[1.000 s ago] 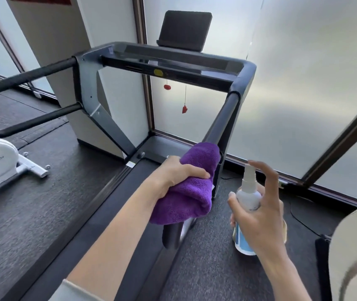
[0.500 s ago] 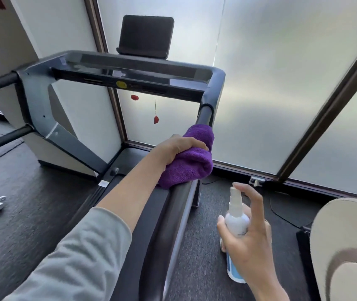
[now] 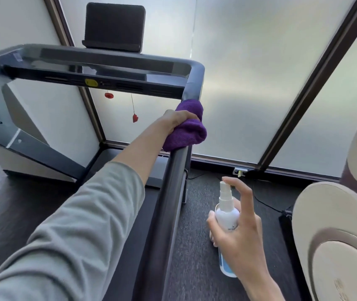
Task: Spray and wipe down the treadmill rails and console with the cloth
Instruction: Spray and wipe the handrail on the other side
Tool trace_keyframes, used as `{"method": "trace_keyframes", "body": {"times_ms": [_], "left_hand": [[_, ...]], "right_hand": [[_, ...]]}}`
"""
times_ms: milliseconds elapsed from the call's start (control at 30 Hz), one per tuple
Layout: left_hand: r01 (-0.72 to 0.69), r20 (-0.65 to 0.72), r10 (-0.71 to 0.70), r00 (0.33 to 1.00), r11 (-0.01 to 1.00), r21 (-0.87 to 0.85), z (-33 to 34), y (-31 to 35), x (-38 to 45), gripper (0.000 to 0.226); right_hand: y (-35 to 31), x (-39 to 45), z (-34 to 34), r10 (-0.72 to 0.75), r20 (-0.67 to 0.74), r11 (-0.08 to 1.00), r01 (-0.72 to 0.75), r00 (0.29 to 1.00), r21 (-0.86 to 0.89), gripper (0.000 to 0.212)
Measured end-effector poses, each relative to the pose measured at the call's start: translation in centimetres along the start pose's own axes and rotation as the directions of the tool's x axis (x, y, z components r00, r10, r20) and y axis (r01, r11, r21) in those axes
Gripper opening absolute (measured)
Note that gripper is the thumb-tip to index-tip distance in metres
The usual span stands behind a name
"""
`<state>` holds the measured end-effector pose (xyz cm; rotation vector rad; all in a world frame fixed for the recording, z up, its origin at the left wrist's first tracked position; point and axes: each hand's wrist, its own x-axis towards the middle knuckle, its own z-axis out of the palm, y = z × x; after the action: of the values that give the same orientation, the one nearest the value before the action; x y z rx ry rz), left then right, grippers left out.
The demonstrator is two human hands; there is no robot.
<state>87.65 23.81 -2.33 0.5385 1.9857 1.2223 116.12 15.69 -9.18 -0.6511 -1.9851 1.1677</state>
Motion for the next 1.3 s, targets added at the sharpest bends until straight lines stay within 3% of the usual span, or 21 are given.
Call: {"method": "trace_keyframes", "body": {"times_ms": [333,533,633,700,833,967,1133,1300], "left_hand": [[-0.023,0.006,0.022,1.0,0.998,0.051,-0.6,-4.7,-7.3,0.042],[-0.018,0.017,0.018,1.0,1.0,-0.018,-0.8,-9.1,-15.9,0.051],[-0.053,0.013,0.054,0.998,0.994,-0.096,-0.7,-11.2,-19.3,0.02],[-0.081,-0.037,0.077,0.996,0.988,-0.129,-0.6,-12.2,-21.2,0.012],[-0.114,-0.101,0.097,0.99,0.978,-0.174,-0.2,-13.8,-25.0,0.015],[-0.169,-0.177,0.123,0.976,0.948,-0.27,0.7,-16.5,-28.4,0.036],[-0.341,-0.396,0.206,0.895,0.888,-0.309,2.6,-19.5,-30.3,0.044],[-0.369,-0.436,0.192,0.879,0.853,-0.368,3.6,-22.5,-31.8,0.051]], "right_hand": [[-1.4,-2.1,-1.8,-0.05,0.002,0.999,0.05,0.999,0.018,0.081],[-3.0,-2.8,-3.2,-0.13,0.001,0.988,0.13,0.991,0.086,0.08],[-3.6,-3.6,-3.9,-0.154,0.038,0.983,0.149,0.987,0.11,0.081],[-3.7,-4.4,-4.4,-0.158,0.069,0.978,0.147,0.985,0.148,0.08],[-3.4,-5.9,-5.3,-0.159,0.124,0.971,0.132,0.979,0.199,0.078],[-3.2,-7.2,-5.5,-0.146,0.182,0.969,0.104,0.972,0.223,0.077],[-3.0,-9.4,-4.9,-0.15,0.248,0.971,0.095,0.957,0.219,0.077],[-2.2,-14.0,-4.1,-0.153,0.276,0.983,0.118,0.949,0.138,0.081]]}}
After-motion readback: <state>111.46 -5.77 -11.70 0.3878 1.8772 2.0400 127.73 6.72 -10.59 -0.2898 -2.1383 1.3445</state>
